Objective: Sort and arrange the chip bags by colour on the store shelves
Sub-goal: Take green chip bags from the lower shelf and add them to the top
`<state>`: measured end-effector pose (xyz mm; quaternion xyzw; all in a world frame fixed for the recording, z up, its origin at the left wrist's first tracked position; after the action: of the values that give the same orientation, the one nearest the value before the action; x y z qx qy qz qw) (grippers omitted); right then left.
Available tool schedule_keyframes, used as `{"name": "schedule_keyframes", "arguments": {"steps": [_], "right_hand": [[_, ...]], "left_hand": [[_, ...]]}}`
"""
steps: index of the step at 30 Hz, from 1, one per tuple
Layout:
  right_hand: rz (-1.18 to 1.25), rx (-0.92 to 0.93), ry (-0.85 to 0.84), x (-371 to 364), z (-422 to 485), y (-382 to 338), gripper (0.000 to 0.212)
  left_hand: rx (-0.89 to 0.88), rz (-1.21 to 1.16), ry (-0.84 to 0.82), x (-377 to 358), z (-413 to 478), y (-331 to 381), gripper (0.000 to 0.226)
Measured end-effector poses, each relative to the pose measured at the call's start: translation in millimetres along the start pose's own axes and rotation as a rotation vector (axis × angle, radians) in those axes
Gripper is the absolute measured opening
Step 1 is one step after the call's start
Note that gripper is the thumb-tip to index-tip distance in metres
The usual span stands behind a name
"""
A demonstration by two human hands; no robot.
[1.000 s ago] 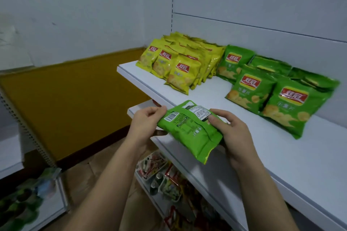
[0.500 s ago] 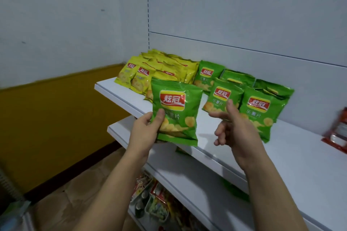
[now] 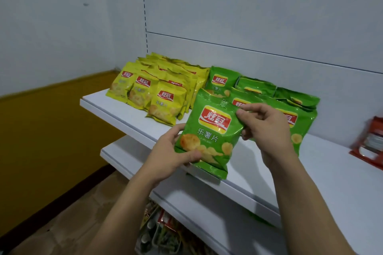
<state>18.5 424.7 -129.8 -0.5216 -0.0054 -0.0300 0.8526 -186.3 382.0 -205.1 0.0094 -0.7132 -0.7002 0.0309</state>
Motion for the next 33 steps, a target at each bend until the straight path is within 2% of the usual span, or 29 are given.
{"name": "schedule_keyframes", "arguments": {"steps": [2,4,6,8,12,16,18,22,25,28,33], "right_hand": [[-0.015,0.005,-0.008,-8,15,3,0.008],[-0.077,0.018,-0.077,-18,32,6,0.011],[-0.164,0.034,-0.182,-30,49,4,0.015],[-0.293,0.079,-0.219,-40,70,-3,0.013],[-0.466,0.175,-0.070,-46,124,-20,0.013],[-0.634,0.162,-0.026,-45,165,-22,0.017],[-0.674,0.130,-0.012,-44,176,-18,0.015],[-0.719,0.079,0.017,-47,194,-4,0.014],[-0.824,0.008,-0.053,-54,210,14,0.016],[-0.959,-0.044,-0.134,-62,225,35,0.024],[-1.193,-0.067,-0.156,-71,235,70,0.041]], "left_hand": [[-0.021,0.008,0.008,12,20,-1,0.072],[-0.038,0.025,0.022,25,43,3,0.066],[-0.074,0.148,0.021,39,67,10,0.057],[-0.130,0.264,0.015,51,92,21,0.055],[-0.222,0.459,0.139,73,140,51,0.055],[-0.405,0.895,0.180,94,178,72,0.049],[-0.459,1.035,0.157,101,194,78,0.048],[-0.542,1.060,0.077,110,223,97,0.043],[-0.622,1.069,0.063,109,241,116,0.038],[-0.619,1.136,0.042,104,256,132,0.040],[-0.632,1.237,0.014,102,269,135,0.042]]}}
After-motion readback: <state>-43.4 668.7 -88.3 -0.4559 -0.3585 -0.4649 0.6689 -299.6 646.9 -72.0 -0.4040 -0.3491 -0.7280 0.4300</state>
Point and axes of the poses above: each hand's wrist, its own z-axis towards the middle knuckle, its own x-axis out of the back of the hand, y = z × x, the point moved 2 cm from there along z, towards the middle knuckle, and after that the axes turned 12 degrees about x, right-handed, at the moved point
